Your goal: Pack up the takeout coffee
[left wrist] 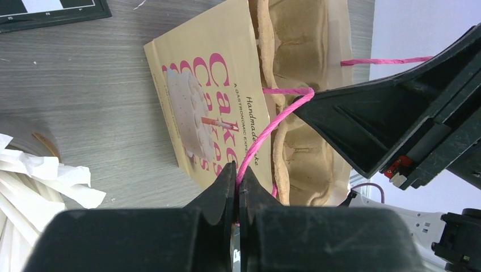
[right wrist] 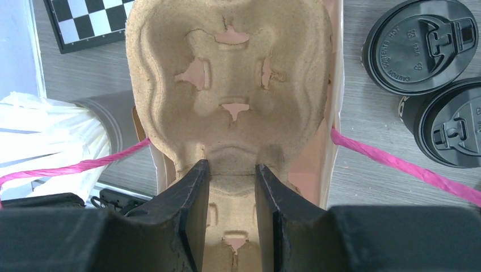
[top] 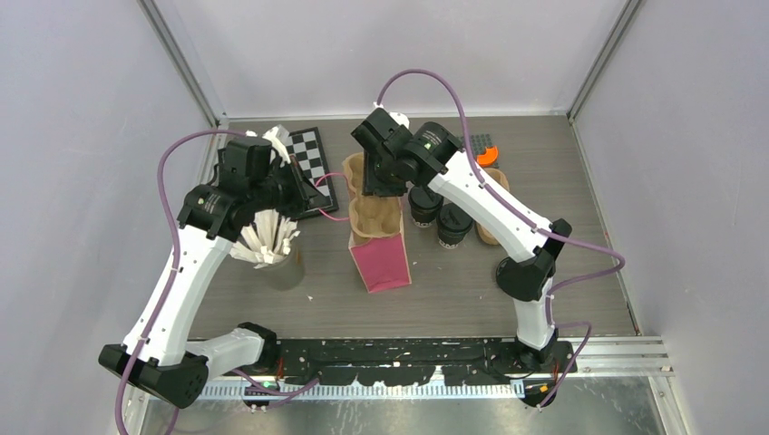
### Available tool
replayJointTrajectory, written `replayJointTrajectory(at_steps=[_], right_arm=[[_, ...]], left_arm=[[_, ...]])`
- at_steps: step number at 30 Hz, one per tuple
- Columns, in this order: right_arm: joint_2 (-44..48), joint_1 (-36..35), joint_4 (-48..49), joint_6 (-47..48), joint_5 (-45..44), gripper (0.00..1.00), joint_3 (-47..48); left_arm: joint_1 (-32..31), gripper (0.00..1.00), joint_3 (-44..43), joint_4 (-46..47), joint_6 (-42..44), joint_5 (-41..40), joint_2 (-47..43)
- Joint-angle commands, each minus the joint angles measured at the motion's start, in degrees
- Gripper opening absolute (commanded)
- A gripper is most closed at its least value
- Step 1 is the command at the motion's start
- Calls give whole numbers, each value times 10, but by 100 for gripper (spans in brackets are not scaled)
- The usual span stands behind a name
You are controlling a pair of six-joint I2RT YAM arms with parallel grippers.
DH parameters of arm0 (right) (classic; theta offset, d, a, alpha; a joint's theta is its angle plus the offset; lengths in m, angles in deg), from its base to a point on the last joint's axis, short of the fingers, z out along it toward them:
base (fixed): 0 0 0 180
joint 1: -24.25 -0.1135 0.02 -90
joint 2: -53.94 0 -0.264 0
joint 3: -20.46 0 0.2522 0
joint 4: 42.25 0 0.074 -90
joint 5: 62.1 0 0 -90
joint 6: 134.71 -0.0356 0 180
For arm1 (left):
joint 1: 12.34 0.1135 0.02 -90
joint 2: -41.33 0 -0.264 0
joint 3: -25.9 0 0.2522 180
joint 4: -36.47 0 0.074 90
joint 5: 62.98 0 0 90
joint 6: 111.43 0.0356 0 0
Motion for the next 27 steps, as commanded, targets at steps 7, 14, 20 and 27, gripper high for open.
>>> replayJointTrajectory(at_steps=[7,14,20,27], right_arm=[[41,15,65,-23,-31,31,-23],[72,28,103,-41,-19,32,-51],[100,34,135,-47,-16,32,-87],[96,33,110,-13,-11,32,-111]], left_arm=[[4,0,-1,24,-3,13,-8],[4,0,3,23,-3,11,-8],[4,0,3,20,-1,10,-6],[3,0,-7,15,1,7,-3]])
